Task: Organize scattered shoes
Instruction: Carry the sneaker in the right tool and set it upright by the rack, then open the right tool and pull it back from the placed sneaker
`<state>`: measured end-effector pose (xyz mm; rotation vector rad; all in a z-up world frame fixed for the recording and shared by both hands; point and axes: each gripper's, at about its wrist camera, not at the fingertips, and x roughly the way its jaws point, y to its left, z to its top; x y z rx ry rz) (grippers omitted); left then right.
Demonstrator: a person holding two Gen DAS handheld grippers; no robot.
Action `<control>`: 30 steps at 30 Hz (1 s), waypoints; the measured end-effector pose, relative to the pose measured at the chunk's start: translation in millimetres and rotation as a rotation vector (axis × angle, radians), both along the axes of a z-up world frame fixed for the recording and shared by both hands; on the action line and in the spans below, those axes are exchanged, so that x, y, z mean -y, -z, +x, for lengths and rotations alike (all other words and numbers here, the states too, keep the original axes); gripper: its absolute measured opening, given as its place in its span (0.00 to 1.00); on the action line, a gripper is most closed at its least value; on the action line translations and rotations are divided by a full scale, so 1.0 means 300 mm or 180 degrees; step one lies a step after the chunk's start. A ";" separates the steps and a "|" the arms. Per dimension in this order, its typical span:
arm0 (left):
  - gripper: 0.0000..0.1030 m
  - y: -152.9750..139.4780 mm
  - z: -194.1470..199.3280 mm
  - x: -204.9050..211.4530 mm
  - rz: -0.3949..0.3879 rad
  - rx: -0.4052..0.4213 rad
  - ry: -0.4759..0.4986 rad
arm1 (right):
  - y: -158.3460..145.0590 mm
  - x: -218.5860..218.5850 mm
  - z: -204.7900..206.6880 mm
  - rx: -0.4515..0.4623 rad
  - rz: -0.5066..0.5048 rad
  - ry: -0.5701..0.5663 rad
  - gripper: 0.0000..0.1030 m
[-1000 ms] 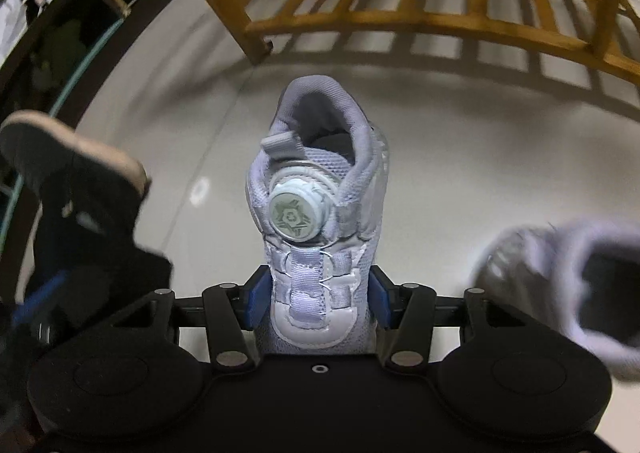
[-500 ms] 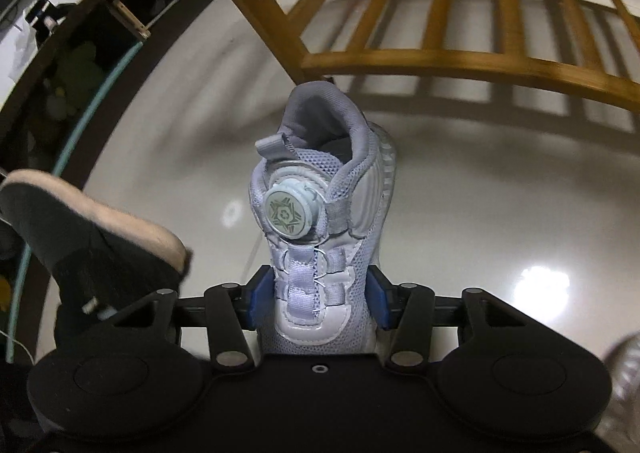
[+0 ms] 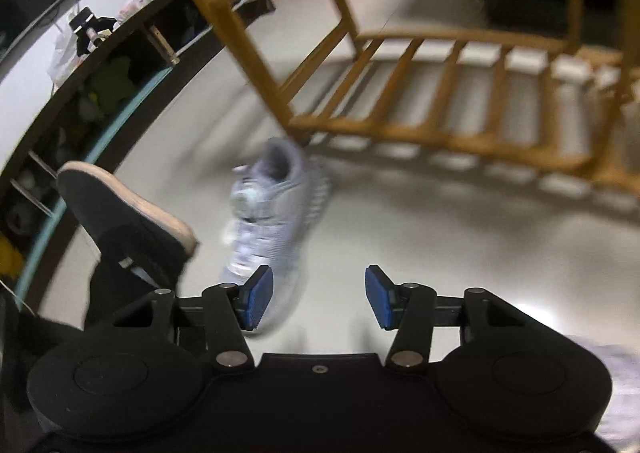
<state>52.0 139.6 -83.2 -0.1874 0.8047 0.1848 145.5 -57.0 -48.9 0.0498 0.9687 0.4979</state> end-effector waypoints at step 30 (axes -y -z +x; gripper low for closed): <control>0.73 0.065 0.012 0.043 -0.0323 -0.0284 0.0435 | 0.098 0.248 -0.439 0.0583 -0.0513 -0.0531 0.62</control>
